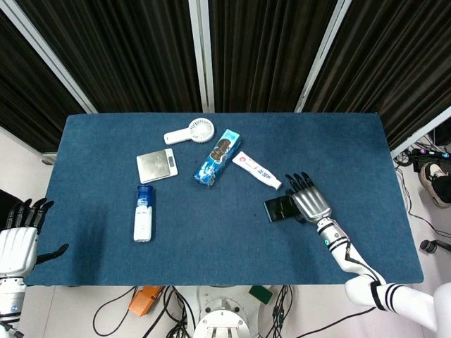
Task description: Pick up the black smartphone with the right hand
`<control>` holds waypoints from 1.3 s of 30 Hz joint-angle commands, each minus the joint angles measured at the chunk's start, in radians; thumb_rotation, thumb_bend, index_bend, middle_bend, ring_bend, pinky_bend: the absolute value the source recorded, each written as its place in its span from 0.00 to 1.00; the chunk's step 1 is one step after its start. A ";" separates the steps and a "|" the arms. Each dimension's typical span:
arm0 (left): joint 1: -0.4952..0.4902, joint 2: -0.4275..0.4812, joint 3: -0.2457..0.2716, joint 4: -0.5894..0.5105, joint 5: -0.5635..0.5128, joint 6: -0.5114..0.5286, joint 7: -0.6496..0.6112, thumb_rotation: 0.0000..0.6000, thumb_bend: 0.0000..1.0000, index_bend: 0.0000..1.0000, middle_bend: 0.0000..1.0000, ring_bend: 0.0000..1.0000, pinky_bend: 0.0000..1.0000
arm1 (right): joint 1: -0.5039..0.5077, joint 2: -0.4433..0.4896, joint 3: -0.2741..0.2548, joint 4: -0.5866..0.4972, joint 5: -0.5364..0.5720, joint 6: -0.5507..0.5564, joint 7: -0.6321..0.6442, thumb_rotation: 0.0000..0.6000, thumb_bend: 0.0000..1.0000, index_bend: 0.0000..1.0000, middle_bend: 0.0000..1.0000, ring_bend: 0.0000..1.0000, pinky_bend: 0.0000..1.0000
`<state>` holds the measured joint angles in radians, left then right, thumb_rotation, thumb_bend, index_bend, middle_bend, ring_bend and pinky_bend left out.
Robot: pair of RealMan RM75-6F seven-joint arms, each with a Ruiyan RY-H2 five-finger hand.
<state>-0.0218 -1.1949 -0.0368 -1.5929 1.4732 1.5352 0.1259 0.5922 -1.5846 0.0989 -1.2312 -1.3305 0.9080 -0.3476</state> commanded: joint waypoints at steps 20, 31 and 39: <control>0.005 0.002 -0.003 0.009 -0.002 0.009 -0.008 1.00 0.12 0.13 0.08 0.03 0.00 | 0.036 0.071 -0.009 -0.082 0.067 -0.054 -0.058 1.00 0.82 0.45 0.07 0.00 0.00; 0.010 0.002 -0.001 0.017 -0.006 0.009 -0.014 1.00 0.12 0.13 0.08 0.03 0.00 | -0.013 0.241 -0.075 -0.289 0.102 -0.038 -0.106 1.00 0.83 0.50 0.09 0.00 0.00; 0.007 0.005 -0.002 0.009 0.005 0.013 -0.007 1.00 0.12 0.13 0.08 0.03 0.00 | 0.016 0.202 -0.053 -0.262 0.111 -0.039 -0.112 1.00 0.83 0.31 0.09 0.00 0.00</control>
<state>-0.0154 -1.1905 -0.0384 -1.5840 1.4783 1.5481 0.1184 0.6015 -1.3745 0.0407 -1.5006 -1.2195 0.8713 -0.4603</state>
